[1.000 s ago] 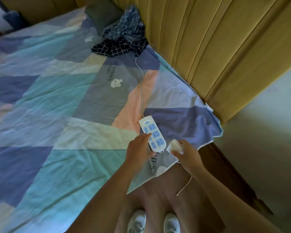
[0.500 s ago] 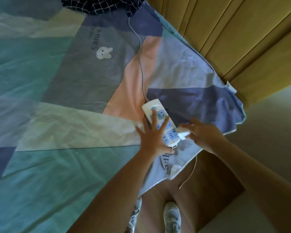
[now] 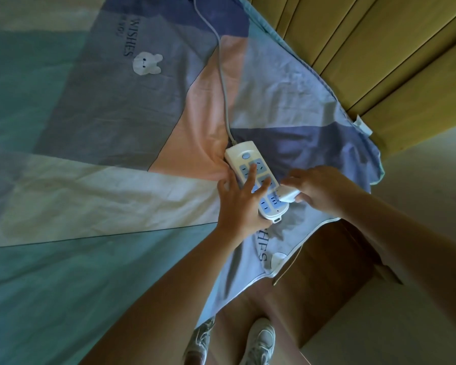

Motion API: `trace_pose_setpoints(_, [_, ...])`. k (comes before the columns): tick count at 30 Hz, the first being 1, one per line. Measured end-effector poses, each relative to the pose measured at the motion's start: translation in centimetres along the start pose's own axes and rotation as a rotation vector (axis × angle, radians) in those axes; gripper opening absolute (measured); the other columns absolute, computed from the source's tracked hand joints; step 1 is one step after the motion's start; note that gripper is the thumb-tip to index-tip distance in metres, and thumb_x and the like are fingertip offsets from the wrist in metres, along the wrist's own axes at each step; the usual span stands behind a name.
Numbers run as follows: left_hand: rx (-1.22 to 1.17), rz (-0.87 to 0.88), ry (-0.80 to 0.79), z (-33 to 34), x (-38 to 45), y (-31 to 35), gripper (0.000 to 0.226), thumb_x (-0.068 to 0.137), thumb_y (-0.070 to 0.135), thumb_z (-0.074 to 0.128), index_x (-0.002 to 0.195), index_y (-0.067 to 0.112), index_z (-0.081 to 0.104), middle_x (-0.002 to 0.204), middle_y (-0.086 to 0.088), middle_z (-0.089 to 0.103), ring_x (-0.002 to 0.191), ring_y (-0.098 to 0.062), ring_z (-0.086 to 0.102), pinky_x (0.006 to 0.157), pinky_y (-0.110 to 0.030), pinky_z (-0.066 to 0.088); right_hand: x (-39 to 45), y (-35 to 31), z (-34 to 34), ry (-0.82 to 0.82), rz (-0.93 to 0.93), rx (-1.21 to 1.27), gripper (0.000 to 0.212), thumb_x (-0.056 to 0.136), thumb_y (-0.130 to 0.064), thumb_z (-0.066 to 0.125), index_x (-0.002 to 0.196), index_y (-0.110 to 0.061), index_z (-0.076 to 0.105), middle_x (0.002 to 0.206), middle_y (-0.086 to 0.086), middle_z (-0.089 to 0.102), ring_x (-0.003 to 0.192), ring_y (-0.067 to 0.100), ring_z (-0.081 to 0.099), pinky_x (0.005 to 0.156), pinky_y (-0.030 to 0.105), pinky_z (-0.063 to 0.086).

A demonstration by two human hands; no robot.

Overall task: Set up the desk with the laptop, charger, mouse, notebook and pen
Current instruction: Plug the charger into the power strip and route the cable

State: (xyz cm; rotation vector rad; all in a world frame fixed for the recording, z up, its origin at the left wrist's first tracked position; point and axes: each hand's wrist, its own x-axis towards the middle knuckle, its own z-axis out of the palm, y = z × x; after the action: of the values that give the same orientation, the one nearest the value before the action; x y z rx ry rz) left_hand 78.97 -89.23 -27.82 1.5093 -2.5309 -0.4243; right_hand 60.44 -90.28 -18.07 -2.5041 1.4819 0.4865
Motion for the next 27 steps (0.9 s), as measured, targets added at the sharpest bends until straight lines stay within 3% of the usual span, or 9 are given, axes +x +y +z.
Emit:
trace_pose_setpoints(3, [0.004, 0.001, 0.003, -0.2, 0.0, 0.0, 0.086, 0.047, 0.06, 0.074, 0.126, 0.03, 0.058, 0.15, -0.011, 0.041, 0.12, -0.05, 0.047, 0.086, -0.048, 0.033, 0.6, -0.3, 0.1, 0.007, -0.095, -0.097, 0.05, 0.048, -0.009, 0.089, 0.094, -0.016, 0.072, 0.072, 0.005, 0.065, 0.049, 0.029, 0.063, 0.047, 0.032, 0.05])
trace_pose_setpoints(5, [0.006, 0.004, -0.004, -0.3, 0.0, -0.1, 0.084, 0.047, 0.06, 0.072, 0.125, 0.03, 0.059, 0.149, -0.011, 0.042, 0.118, -0.049, 0.048, 0.086, -0.048, 0.033, 1.0, -0.6, 0.1, -0.034, -0.12, -0.136, 0.048, 0.051, -0.009, 0.087, 0.095, -0.017, 0.071, 0.072, 0.003, 0.063, 0.051, 0.027, 0.063, 0.048, 0.028, 0.047])
trace_pose_setpoints(9, [0.032, 0.002, -0.022, 0.0, 0.0, -0.4, 0.085, 0.048, 0.062, 0.068, 0.126, 0.033, 0.058, 0.15, -0.008, 0.041, 0.121, -0.049, 0.047, 0.085, -0.046, 0.029, 1.8, -2.0, -0.2, -0.043, -0.15, -0.276, 0.044, 0.061, -0.004, 0.078, 0.102, -0.013, 0.068, 0.084, 0.006, 0.065, 0.056, 0.03, 0.063, 0.055, 0.032, 0.047])
trace_pose_setpoints(12, [0.064, 0.017, -0.025, 0.3, -0.1, -0.7, 0.092, 0.044, 0.068, 0.071, 0.128, 0.033, 0.057, 0.149, -0.007, 0.044, 0.125, -0.051, 0.043, 0.091, -0.056, 0.029, 2.2, -3.7, -0.5, -0.15, -0.147, -0.38, 0.036, 0.088, -0.006, 0.049, 0.123, -0.011, 0.054, 0.12, 0.007, 0.056, 0.089, 0.031, 0.063, 0.076, 0.036, 0.045])
trace_pose_setpoints(15, [0.042, 0.06, 0.0, 0.5, 0.2, -1.1, 0.097, 0.04, 0.069, 0.075, 0.129, 0.034, 0.057, 0.148, -0.006, 0.045, 0.131, -0.055, 0.035, 0.095, -0.068, 0.028, 2.2, -4.2, -0.3, -0.229, -0.11, -0.391, 0.038, 0.089, -0.001, 0.041, 0.125, -0.008, 0.052, 0.13, 0.01, 0.049, 0.098, 0.031, 0.059, 0.08, 0.037, 0.046])
trace_pose_setpoints(17, [0.024, 0.103, 0.01, 0.6, 0.3, -1.4, 0.095, 0.04, 0.07, 0.074, 0.126, 0.034, 0.058, 0.148, -0.006, 0.045, 0.137, -0.051, 0.029, 0.097, -0.07, 0.025, 2.0, -4.3, 0.6, -0.143, -0.129, -0.424, 0.032, 0.085, -0.005, 0.051, 0.115, -0.01, 0.061, 0.122, 0.01, 0.055, 0.094, 0.03, 0.059, 0.072, 0.036, 0.047])
trace_pose_setpoints(19, [0.014, 0.129, 0.035, 0.8, 0.3, -1.5, 0.089, 0.041, 0.07, 0.075, 0.121, 0.032, 0.062, 0.148, -0.006, 0.045, 0.139, -0.047, 0.028, 0.096, -0.07, 0.026, 2.3, -4.6, 0.8, -0.052, -0.138, -0.47, 0.022, 0.06, -0.015, 0.076, 0.082, -0.017, 0.073, 0.09, 0.006, 0.066, 0.07, 0.025, 0.061, 0.052, 0.029, 0.044])
trace_pose_setpoints(21, [-0.015, 0.138, 0.071, 0.8, 0.2, -1.6, 0.083, 0.04, 0.07, 0.076, 0.112, 0.03, 0.065, 0.147, -0.006, 0.046, 0.138, -0.046, 0.031, 0.094, -0.069, 0.027, 2.5, -4.9, 1.3, -0.049, -0.164, -0.449, 0.024, 0.037, -0.015, 0.083, 0.056, -0.02, 0.069, 0.067, 0.002, 0.062, 0.055, 0.021, 0.057, 0.04, 0.023, 0.036])
trace_pose_setpoints(27, [0.002, 0.108, 0.057, 1.0, 0.2, -1.7, 0.094, 0.043, 0.077, 0.07, 0.125, 0.034, 0.06, 0.15, -0.001, 0.042, 0.141, -0.041, 0.028, 0.1, -0.061, 0.021, 1.7, -4.4, 2.8, 0.025, -0.108, -0.41, 0.021, 0.043, -0.013, 0.079, 0.06, -0.019, 0.069, 0.083, 0.004, 0.067, 0.06, 0.02, 0.057, 0.042, 0.023, 0.033])
